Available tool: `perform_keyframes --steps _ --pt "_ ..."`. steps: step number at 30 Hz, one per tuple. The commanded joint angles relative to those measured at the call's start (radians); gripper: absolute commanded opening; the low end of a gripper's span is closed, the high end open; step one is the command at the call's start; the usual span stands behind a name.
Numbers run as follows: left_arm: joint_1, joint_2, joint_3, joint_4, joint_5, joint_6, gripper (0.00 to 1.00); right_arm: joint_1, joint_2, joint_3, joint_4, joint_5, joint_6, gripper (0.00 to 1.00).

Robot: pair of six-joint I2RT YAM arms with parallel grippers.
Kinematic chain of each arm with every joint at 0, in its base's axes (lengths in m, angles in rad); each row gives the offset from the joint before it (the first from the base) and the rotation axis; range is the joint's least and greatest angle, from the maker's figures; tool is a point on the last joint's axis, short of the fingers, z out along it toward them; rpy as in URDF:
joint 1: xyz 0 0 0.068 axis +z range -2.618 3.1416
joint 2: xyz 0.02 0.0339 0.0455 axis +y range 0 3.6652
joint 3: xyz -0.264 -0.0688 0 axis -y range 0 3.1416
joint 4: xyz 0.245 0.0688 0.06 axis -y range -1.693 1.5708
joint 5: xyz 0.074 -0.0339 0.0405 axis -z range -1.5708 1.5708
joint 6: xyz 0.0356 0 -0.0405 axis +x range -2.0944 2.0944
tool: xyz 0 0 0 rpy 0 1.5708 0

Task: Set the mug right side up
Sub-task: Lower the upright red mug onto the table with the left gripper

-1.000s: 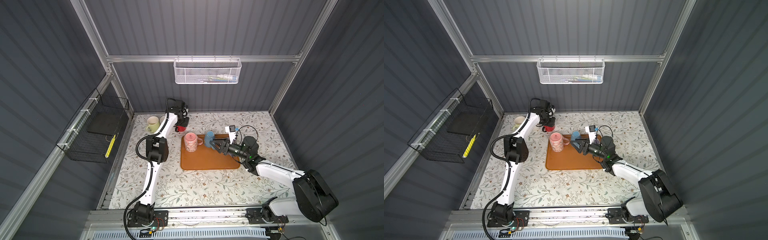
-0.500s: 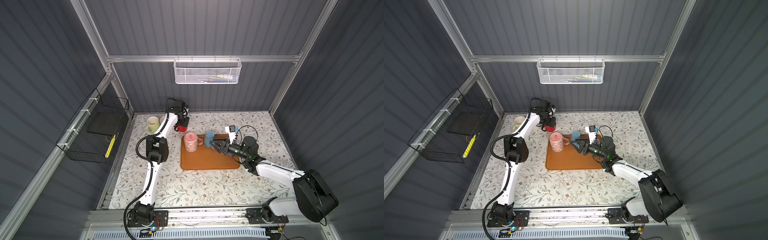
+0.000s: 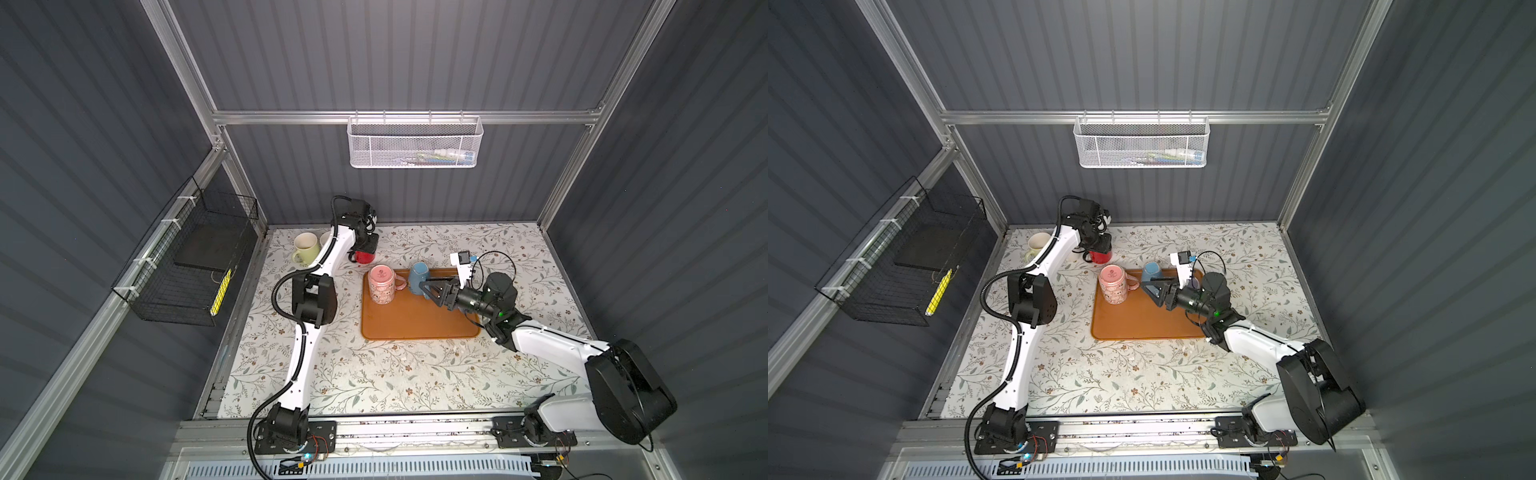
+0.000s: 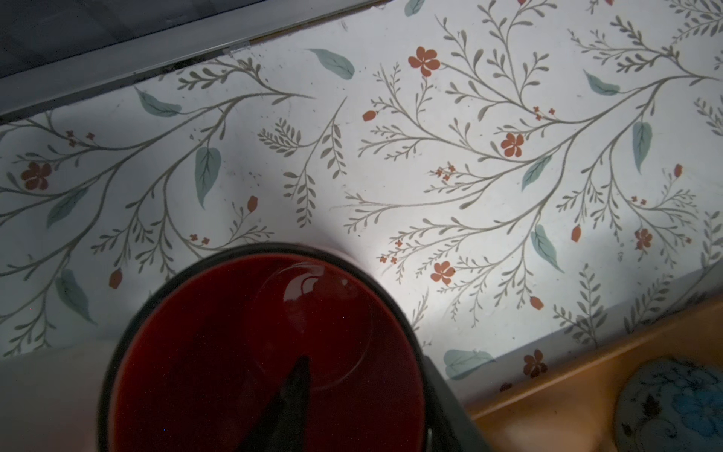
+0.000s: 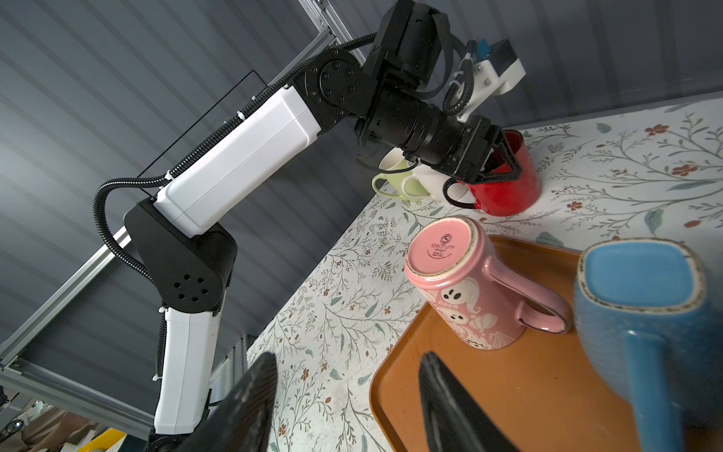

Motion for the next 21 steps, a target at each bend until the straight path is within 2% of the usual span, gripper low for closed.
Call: perform_keyframes --steps 1,13,21 --pt "0.0 0.004 0.007 -0.009 -0.02 -0.024 0.42 -0.006 -0.006 -0.014 0.009 -0.003 -0.007 0.6" --pt "0.005 0.016 0.022 0.003 -0.117 -0.111 0.33 -0.006 -0.006 -0.022 0.022 -0.002 -0.003 0.6" --pt "0.014 0.011 0.016 0.036 -0.132 -0.152 0.38 -0.005 -0.006 -0.025 0.022 -0.001 -0.003 0.6"
